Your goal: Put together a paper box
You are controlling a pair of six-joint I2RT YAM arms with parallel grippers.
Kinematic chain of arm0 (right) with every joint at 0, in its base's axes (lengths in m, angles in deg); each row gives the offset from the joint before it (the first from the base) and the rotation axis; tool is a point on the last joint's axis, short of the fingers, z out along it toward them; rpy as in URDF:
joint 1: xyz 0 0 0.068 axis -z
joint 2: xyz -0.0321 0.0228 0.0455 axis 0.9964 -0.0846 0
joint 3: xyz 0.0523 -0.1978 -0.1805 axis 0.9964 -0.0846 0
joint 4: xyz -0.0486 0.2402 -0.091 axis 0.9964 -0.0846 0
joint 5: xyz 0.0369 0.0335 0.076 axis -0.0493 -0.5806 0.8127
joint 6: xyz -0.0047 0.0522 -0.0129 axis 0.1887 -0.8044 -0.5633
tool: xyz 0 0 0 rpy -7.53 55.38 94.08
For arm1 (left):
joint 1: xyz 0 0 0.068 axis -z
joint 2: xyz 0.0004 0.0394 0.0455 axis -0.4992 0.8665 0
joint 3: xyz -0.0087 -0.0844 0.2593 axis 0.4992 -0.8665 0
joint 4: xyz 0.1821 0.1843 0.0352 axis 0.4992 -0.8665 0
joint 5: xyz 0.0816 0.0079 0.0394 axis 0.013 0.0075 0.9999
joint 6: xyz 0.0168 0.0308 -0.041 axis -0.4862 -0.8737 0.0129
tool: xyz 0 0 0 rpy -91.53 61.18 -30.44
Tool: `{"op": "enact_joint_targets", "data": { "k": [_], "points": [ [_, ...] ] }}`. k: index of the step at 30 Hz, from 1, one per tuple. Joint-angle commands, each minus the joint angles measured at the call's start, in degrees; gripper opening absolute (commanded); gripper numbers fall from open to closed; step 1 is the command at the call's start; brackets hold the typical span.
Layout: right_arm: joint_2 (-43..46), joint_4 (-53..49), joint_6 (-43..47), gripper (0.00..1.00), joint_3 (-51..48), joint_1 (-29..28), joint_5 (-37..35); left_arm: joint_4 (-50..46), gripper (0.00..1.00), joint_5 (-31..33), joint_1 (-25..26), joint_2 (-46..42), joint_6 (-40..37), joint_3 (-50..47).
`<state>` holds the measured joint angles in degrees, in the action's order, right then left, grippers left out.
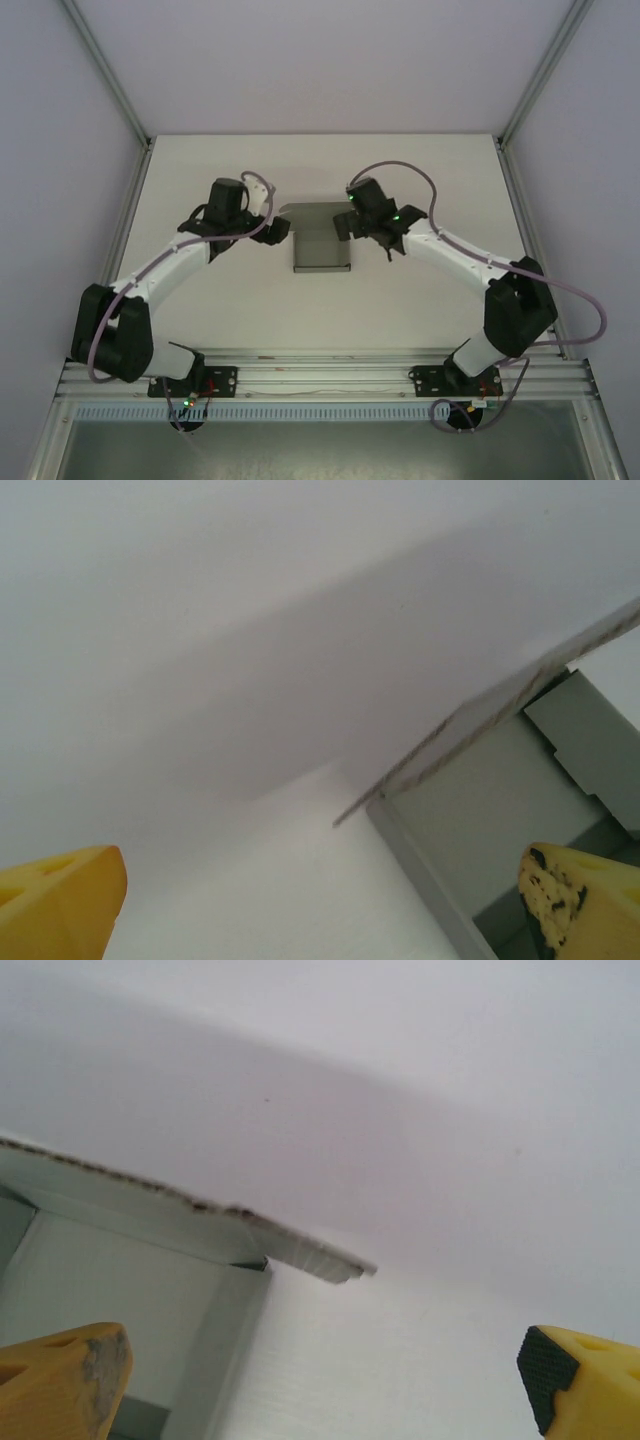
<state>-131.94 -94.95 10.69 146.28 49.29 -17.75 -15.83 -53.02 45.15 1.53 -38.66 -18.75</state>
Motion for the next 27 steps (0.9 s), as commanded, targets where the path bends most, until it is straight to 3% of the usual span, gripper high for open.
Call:
{"op": "enact_joint_targets", "data": {
  "k": [1,4,7,13,16,21,27],
  "points": [
    [-2.09,-1.61,19.18,1.00,4.27,4.29,14.41,-6.08,1.00,-3.96,-0.69,4.29,-10.07,6.03],
    [-7.37,-7.64,20.49,0.95,10.41,7.58,19.23,-8.86,1.00,-5.84,-0.66,8.19,-12.43,9.84],
    [-10.96,-13.03,8.29,0.91,14.12,8.65,15.05,-9.13,1.00,-5.49,-0.63,9.66,-10.42,10.23],
    [1.66,-1.81,-11.37,0.88,-0.54,6.43,12.96,-2.71,1.00,-5.41,-0.63,3.54,-2.73,2.14],
    [6.47,4.81,-18.21,0.87,-8.47,5.55,15.06,1.70,1.00,-1.20,-0.66,-2.16,3.92,-4.04],
    [2.58,5.09,-21.68,0.77,-10.62,3.56,12.82,6.20,1.00,3.23,-0.61,-9.95,11.24,-12.83],
    [-5.78,6.84,-23.03,0.63,-6.92,1.89,12.64,6.98,1.00,4.11,-0.61,-14.91,13.40,-16.68]
  ]
}}
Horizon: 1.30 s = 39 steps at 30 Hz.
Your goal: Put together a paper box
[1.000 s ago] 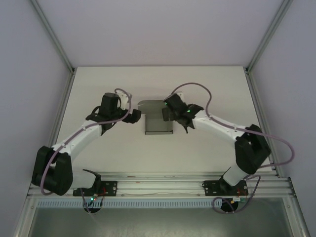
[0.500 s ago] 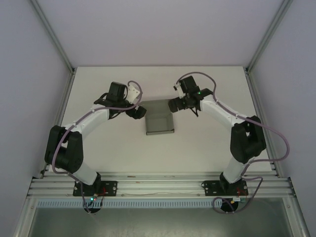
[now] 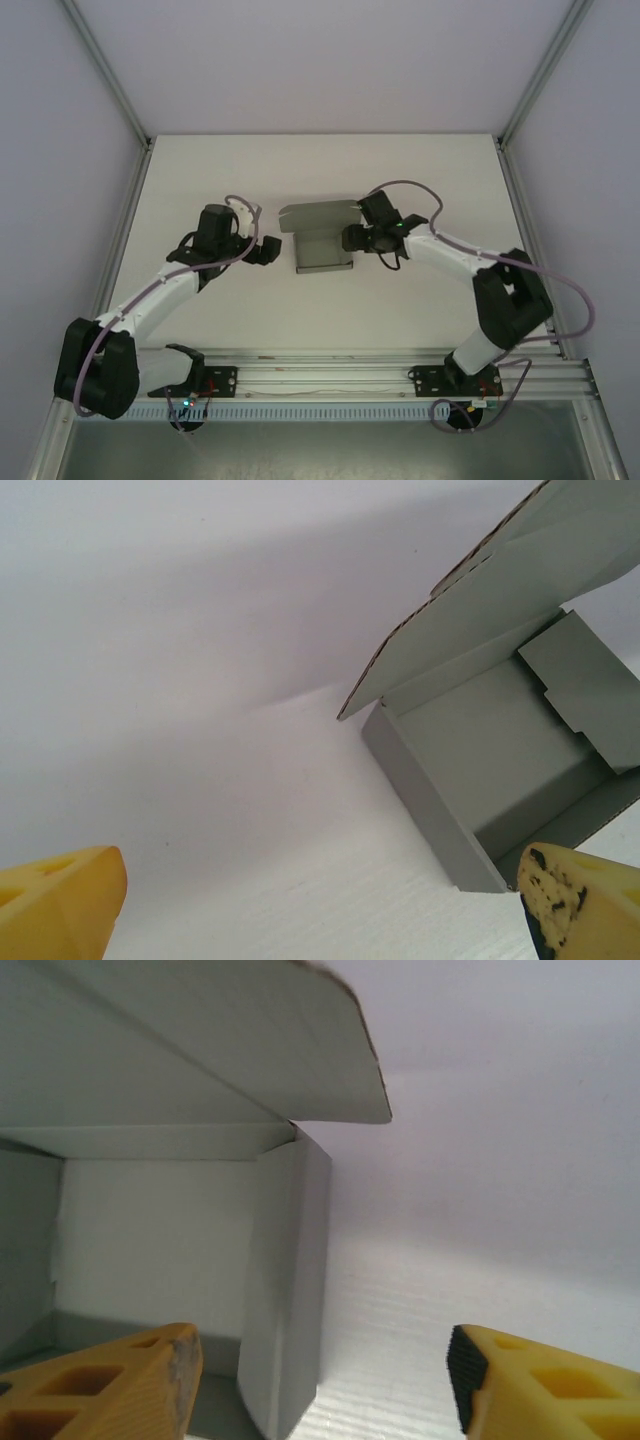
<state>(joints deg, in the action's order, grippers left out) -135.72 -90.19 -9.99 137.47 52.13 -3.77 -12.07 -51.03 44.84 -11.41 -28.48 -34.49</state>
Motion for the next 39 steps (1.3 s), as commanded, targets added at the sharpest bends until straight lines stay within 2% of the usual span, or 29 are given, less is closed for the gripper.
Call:
{"op": "enact_joint_targets", "data": {
  "k": [1,4,8,13,18,24,31,35,39],
  "points": [
    [-3.13,2.55,-2.33,0.62,2.03,-1.32,-1.04,3.46,1.00,2.50,-0.32,-2.55,3.51,-1.43],
    [-5.94,3.44,-3.41,0.55,2.28,-2.12,-2.18,4.42,1.00,2.74,-0.31,-3.91,4.41,-2.65],
    [-8.93,4.78,-3.84,0.53,2.54,-2.80,-3.50,4.51,1.00,2.17,-0.32,-4.12,4.41,-3.07],
    [-11.54,4.45,-3.22,0.32,2.91,-3.02,-7.85,3.12,1.00,3.69,-0.33,-3.54,4.96,-2.55],
    [-14.04,1.04,-3.28,0.00,3.93,-3.27,-11.40,3.08,1.00,3.68,-0.28,-3.63,5.88,-2.30],
    [-19.46,-12.69,-5.07,0.00,9.61,-6.08,-23.69,1.58,1.00,5.16,-0.30,-3.59,6.81,-1.15],
    [-29.75,-30.50,-11.11,0.00,19.25,-9.57,-37.93,1.37,1.00,5.71,-0.27,-3.82,8.00,-0.72],
    [-33.06,-33.47,-13.95,0.00,20.81,-9.94,-41.34,1.26,1.00,6.26,-0.31,-4.46,8.00,-0.60],
    [-31.72,-29.80,-12.47,0.00,19.32,-9.90,-37.71,1.23,1.00,5.84,-0.27,-4.31,7.84,-0.53]
  ]
}}
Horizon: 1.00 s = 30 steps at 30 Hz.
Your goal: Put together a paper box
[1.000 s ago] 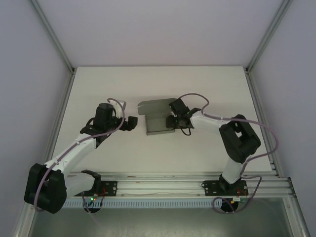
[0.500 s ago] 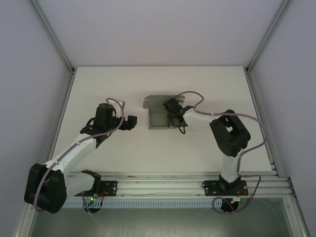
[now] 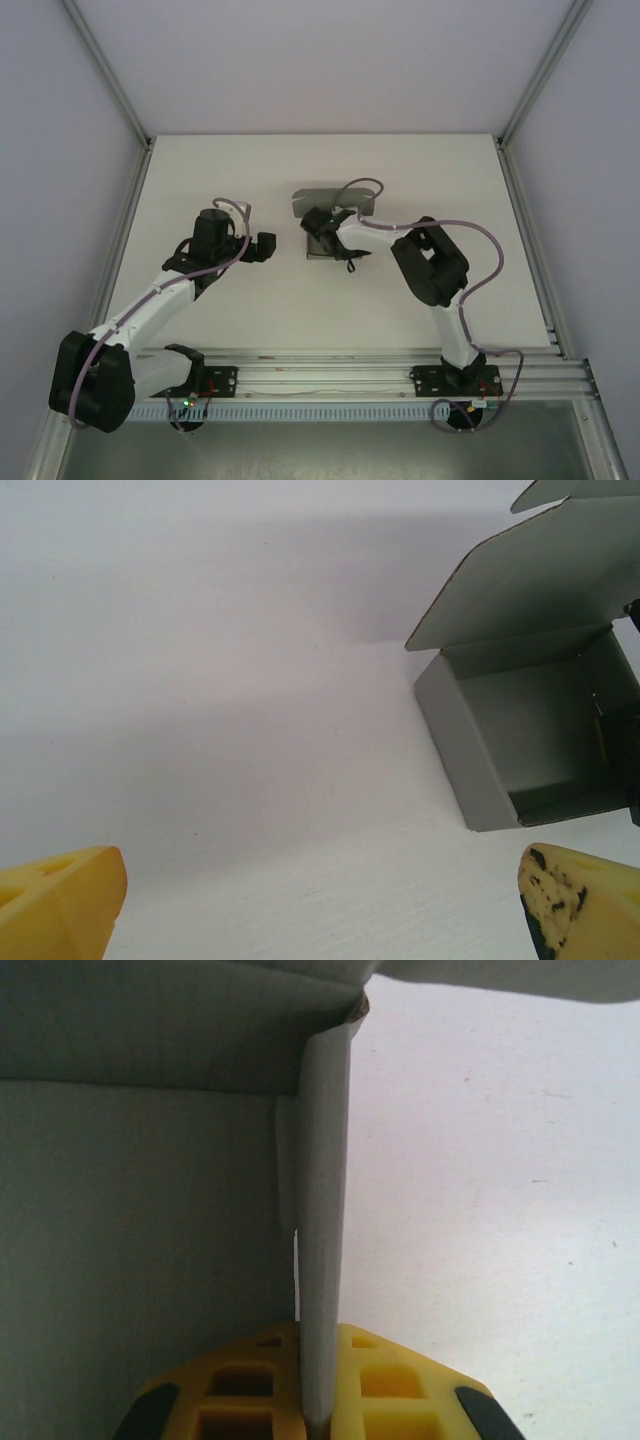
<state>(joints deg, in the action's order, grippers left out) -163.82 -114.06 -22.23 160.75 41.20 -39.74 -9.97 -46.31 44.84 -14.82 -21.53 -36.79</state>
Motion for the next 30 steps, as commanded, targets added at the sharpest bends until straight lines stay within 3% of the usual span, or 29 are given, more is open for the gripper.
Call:
{"op": "enact_joint_targets", "data": {
  "k": [1,4,6,9,13,18,22,25,27,30],
  "points": [
    [-2.75,-3.97,-0.11,0.00,-4.68,0.99,-0.78,-0.85,1.00,1.03,-0.27,-0.80,0.89,1.85],
    [0.49,3.25,2.48,0.00,-7.14,1.14,4.56,-0.96,1.00,1.06,-0.25,-0.60,0.99,1.96],
    [2.67,5.80,4.60,0.19,-7.83,1.14,6.11,-0.90,1.00,0.82,-0.22,-0.70,1.15,1.97],
    [6.02,7.25,6.31,0.22,-8.30,1.37,5.54,1.17,1.00,-0.35,-0.26,-0.43,1.77,1.49],
    [10.92,9.00,6.81,0.37,-8.21,1.99,7.14,0.96,1.00,-2.72,-0.16,0.44,1.59,2.53],
    [15.92,12.42,4.85,0.63,-8.24,2.04,10.11,0.56,1.00,-2.73,0.21,0.95,0.70,4.00],
    [19.18,14.43,5.13,0.73,-9.73,2.32,9.81,-0.40,1.00,-3.13,0.34,2.39,-1.14,5.48],
    [23.86,17.98,11.03,0.84,-12.83,3.98,10.89,-0.43,1.00,-5.04,0.41,4.82,-4.06,7.20],
    [28.01,21.20,18.22,1.00,-15.48,6.57,15.97,-1.14,1.00,-7.34,0.43,7.49,-6.88,9.42],
    [33.18,24.01,29.50,1.00,-18.08,11.84,26.76,-3.38,1.00,-10.64,0.68,11.87,-10.75,13.18]
  ]
}}
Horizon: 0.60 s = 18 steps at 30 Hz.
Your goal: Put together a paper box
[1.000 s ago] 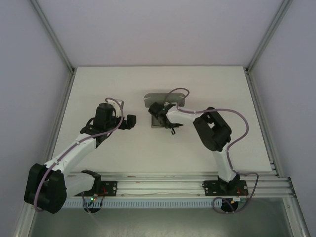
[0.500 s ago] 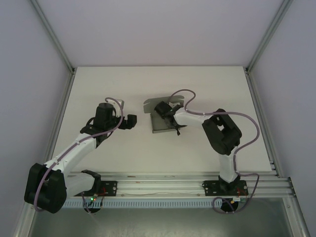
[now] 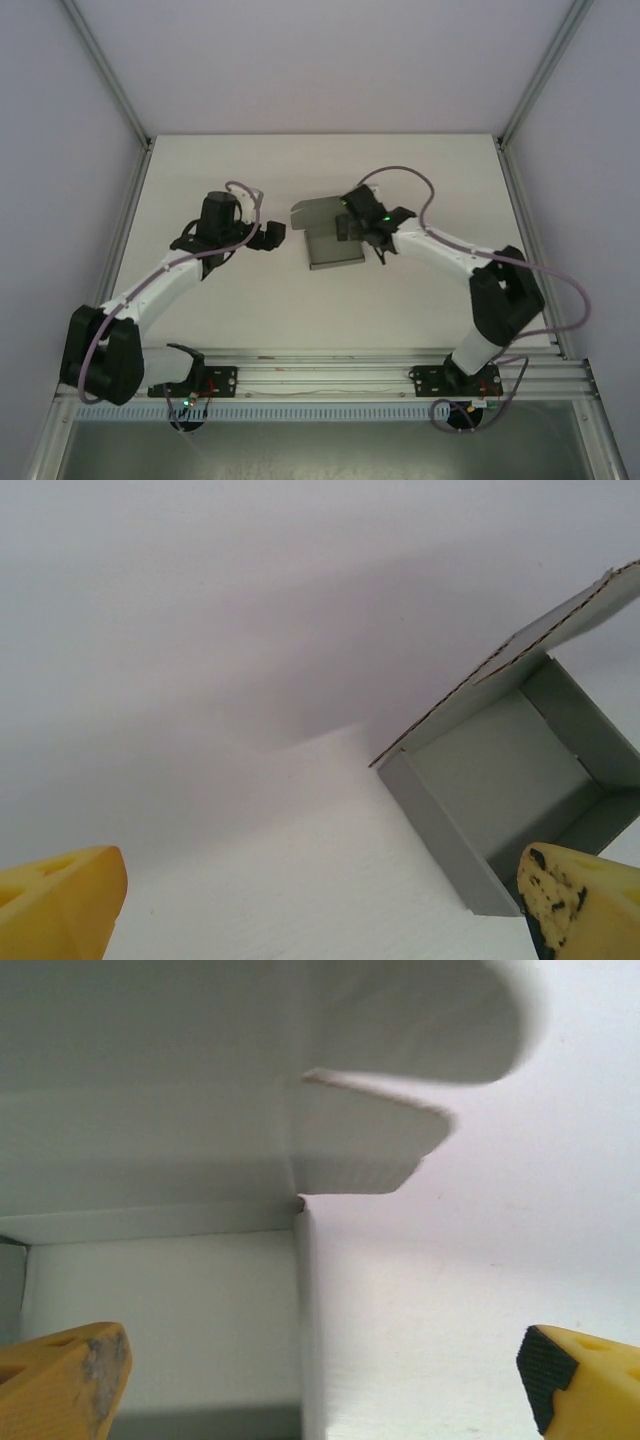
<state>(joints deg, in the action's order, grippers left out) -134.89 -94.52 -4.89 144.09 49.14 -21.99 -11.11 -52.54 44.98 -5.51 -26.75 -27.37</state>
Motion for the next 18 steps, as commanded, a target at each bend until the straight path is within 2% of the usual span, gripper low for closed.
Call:
{"op": "enact_joint_targets", "data": {
  "k": [1,4,7,11,14,16,18],
  "points": [
    [5.51,4.93,16.25,1.00,-2.02,5.74,13.29,-2.74,1.00,-5.39,0.71,3.89,-6.67,4.77],
    [7.61,5.56,31.87,1.00,-2.95,10.42,26.69,-5.81,1.00,-8.32,1.86,7.92,-12.67,8.62],
    [5.74,1.80,44.86,1.00,0.78,13.99,34.82,-9.93,1.00,-8.39,3.14,12.18,-18.87,13.14],
    [-1.77,-4.83,56.26,1.00,8.78,16.90,38.68,-16.10,0.96,-7.32,3.69,17.71,-24.84,19.88],
    [-8.07,-13.01,64.00,0.97,15.95,17.82,41.97,-21.52,0.86,-6.56,3.74,21.98,-30.47,25.25],
    [-11.29,-16.41,65.60,0.93,20.20,18.19,42.59,-25.16,0.78,-6.44,3.96,24.63,-32.44,29.21],
    [-13.79,-20.97,67.84,0.89,24.36,18.19,43.48,-29.00,0.66,-6.19,4.21,27.23,-33.95,33.09]
  ]
}}
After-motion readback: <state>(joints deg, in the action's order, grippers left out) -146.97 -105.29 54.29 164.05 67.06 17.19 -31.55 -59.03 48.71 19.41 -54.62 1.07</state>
